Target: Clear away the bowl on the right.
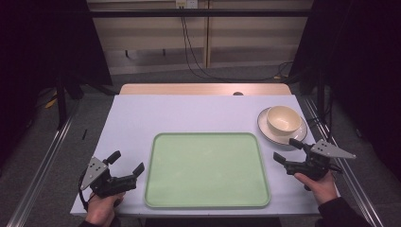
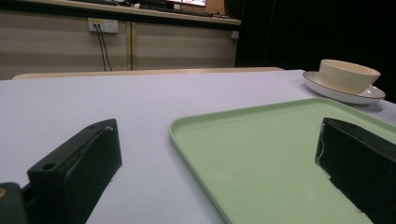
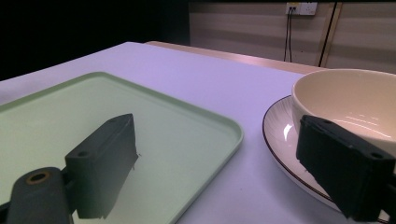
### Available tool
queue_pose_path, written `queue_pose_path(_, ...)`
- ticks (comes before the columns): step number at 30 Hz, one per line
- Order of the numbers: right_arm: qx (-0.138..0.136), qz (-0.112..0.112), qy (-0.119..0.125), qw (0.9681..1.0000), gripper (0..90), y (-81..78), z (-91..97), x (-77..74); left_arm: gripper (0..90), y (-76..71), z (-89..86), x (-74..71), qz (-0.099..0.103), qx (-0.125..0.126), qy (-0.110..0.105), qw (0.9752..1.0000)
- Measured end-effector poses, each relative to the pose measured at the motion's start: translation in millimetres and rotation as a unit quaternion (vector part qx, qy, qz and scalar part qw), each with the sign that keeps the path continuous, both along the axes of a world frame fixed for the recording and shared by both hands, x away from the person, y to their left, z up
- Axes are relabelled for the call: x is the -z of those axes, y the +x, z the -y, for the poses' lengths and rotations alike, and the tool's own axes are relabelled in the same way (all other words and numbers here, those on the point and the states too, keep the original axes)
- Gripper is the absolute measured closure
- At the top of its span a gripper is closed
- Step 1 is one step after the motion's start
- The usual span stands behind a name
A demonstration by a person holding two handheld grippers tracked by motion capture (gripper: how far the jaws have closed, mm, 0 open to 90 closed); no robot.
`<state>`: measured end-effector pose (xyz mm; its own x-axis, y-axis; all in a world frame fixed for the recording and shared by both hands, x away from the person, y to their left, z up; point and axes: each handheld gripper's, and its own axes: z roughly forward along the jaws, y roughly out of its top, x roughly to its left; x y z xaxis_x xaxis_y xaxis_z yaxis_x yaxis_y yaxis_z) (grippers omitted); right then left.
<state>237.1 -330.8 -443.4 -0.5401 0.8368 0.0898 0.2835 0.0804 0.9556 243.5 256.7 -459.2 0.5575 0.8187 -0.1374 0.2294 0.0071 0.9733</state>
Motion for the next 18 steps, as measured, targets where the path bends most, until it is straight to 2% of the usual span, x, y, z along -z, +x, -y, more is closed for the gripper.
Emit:
queue_pose_path(10, -0.002, -0.006, -0.005, 1.0000, 11.8, 0.2, 0.2, -0.5, 0.3, 0.4, 0.3, 0.2, -0.003, -0.006, -0.001, 1.0000)
queue_pose_path(18, -0.006, -0.015, -0.007, 0.9998, 11.9, 0.8, 0.1, -1.0, 0.3, 0.3, 0.6, 0.3, -0.002, 0.001, -0.004, 1.0000)
